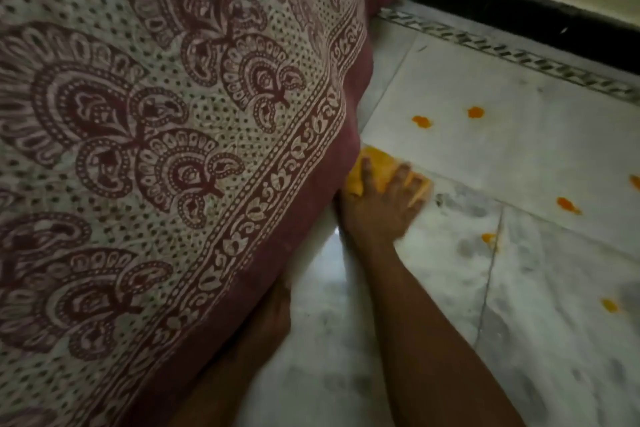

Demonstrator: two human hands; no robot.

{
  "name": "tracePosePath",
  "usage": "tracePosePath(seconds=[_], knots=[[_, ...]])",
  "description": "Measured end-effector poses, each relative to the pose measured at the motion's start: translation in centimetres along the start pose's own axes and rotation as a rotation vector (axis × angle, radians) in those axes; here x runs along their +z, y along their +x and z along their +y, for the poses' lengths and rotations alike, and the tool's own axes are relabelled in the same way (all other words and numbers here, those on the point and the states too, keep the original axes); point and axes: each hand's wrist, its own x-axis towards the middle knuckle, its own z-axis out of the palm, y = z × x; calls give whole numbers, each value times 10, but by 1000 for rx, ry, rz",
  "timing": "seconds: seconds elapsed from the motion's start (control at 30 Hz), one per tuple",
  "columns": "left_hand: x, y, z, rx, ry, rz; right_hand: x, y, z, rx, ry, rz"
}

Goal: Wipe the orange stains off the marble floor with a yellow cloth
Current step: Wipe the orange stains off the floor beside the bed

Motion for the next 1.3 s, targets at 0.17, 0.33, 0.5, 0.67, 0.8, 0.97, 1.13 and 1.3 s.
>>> tracePosePath(seconds=[0.17,0.33,0.5,0.67,0.8,0.97,1.13,1.3], knots=[[-42,34,-6,-304,-673,-100,-19,-79,77,-348,-4,41],[-42,42,-14,-54,-717,-59,-36,-38,91,114,-3,29],[-35,47,-5,19,-690,-93,-22,-8,49,-91,1,-7],[-40,96,31,-145,-691,-122,-36,-79,143,-210,-50,72],[-37,141,47,-204,-712,-133,-44,-14,140,226,23,73],[-32,143,51,-218,-718,-81,-27,52,74,49,16,35],[-44,145,48,-243,-747,-109,-34,-33,146,-259,3,153],[-42,146,48,-240,-733,-117,-52,13,153,233,0,103]])
